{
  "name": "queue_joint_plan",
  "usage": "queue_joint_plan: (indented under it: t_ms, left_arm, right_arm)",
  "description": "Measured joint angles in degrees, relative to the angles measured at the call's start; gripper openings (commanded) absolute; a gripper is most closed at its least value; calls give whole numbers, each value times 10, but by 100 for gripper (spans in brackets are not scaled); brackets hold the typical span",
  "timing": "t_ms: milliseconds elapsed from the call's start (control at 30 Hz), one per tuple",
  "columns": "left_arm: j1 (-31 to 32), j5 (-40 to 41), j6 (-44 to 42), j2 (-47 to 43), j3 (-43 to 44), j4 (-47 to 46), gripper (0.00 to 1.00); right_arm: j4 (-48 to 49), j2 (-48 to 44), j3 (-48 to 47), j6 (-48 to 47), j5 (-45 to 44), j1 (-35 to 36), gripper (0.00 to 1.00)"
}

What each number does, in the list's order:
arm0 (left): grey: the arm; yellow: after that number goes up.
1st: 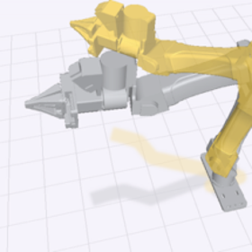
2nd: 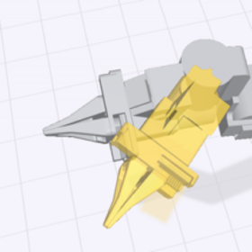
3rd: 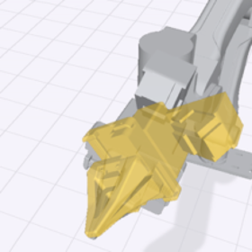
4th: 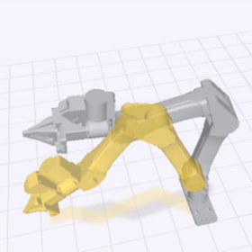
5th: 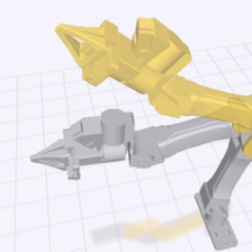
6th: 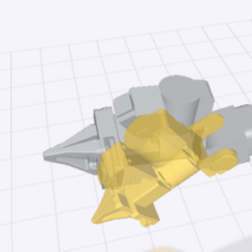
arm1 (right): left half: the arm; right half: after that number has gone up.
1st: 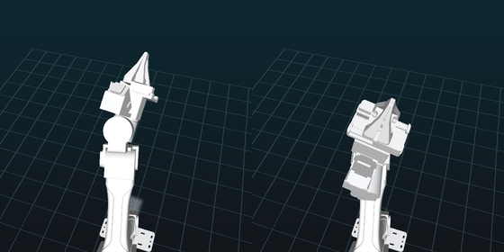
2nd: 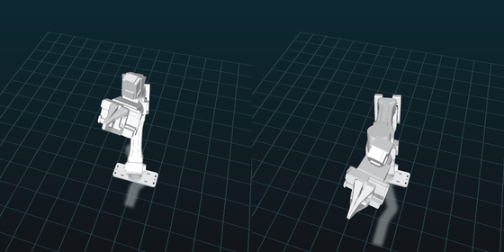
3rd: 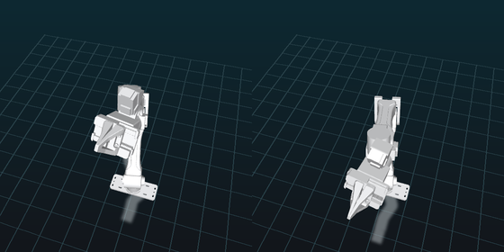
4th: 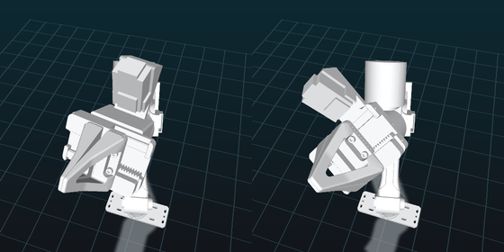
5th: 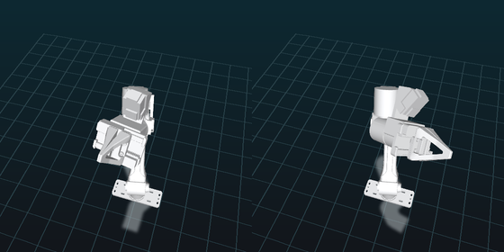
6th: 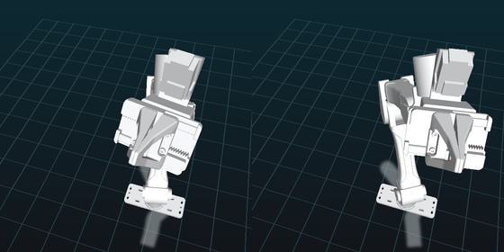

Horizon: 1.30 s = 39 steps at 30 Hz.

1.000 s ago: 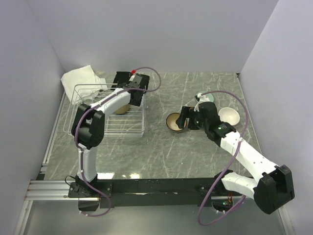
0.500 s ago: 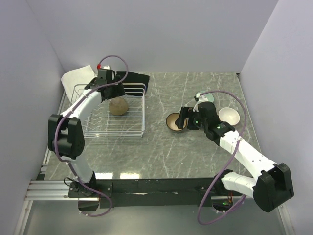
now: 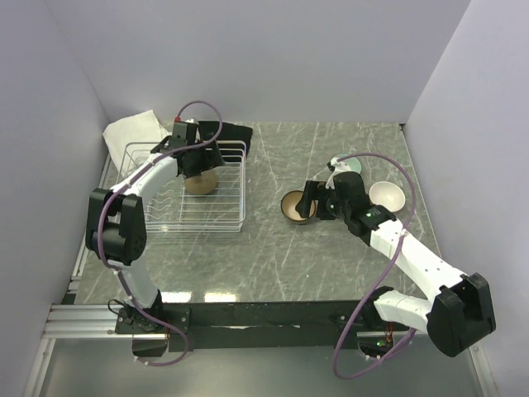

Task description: Unload the bowls from the dish rack

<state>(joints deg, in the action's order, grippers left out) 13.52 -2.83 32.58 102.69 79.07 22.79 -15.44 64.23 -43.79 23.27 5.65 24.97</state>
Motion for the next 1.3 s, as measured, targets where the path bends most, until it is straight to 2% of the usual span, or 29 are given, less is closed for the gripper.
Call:
queue_joint_plan:
  t_ms: [300, 567, 733, 933, 1300]
  left_arm:
    - [61, -60, 18, 4, -1, -30, 99]
    - [83, -88, 26, 8, 1, -37, 99]
    - [49, -83, 36, -27, -12, -47, 99]
    - [-32, -91, 47, -70, -51, -65, 99]
    - [-71, -158, 47, 0, -78, -75, 100]
  right_arm:
    - [0, 6, 0, 0, 6, 0, 99]
    - [0, 6, 0, 0, 12, 0, 99]
    - [0, 6, 0, 0, 12, 0, 99]
    - [-2, 6, -2, 0, 13, 0, 99]
    - [-4, 15, -8, 2, 15, 0, 99]
